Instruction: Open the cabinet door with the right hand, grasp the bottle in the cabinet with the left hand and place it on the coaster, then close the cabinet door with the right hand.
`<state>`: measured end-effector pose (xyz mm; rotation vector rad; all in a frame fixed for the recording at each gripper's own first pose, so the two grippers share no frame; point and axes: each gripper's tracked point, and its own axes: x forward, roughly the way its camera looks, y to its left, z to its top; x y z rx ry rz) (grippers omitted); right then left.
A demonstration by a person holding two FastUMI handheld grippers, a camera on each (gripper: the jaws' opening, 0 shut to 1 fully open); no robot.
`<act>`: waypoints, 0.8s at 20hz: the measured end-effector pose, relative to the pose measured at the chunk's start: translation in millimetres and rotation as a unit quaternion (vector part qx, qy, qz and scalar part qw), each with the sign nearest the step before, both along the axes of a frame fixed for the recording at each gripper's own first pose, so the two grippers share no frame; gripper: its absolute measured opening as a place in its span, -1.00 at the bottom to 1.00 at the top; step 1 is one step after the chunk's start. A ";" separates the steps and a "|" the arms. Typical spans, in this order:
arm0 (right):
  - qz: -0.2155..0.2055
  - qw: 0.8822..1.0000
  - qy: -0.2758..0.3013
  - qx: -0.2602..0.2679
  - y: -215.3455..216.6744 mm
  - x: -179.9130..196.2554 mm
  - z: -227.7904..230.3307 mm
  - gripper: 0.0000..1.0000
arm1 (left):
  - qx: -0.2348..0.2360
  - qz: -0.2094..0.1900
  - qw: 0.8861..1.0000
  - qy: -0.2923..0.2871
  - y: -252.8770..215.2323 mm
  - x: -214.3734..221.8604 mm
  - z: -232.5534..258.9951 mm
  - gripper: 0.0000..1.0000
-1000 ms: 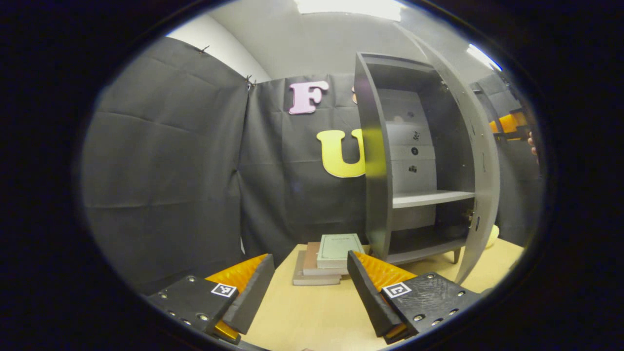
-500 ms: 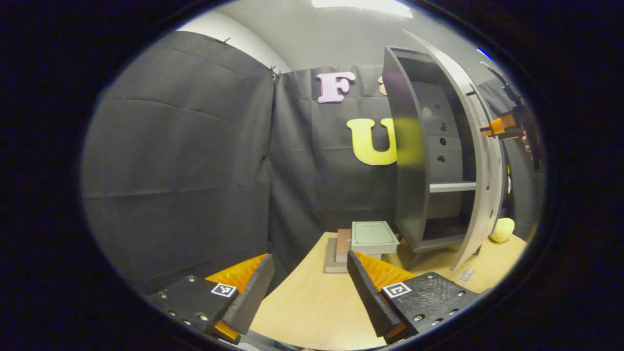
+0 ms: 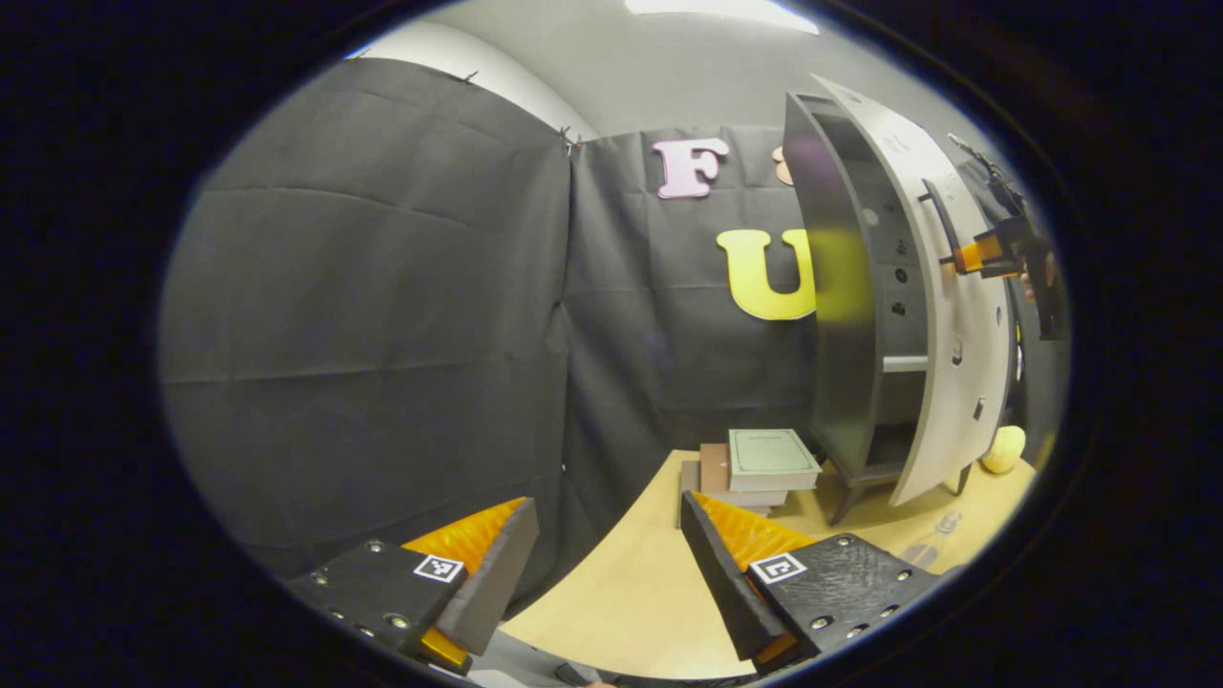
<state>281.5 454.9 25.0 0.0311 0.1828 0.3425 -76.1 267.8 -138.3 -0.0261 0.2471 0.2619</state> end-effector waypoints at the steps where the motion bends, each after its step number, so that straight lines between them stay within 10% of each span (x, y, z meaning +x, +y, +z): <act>1: -0.001 1.000 -0.001 0.001 2.6 1.3 -1.4 0.94 | -0.002 0.002 1.000 0.001 1.7 -1.5 -0.2 0.79; 16: 0.024 1.000 -0.011 -0.010 0.4 -27.7 -2.6 0.94 | 0.005 -0.005 1.000 -0.006 -27.6 18.3 29.2 0.80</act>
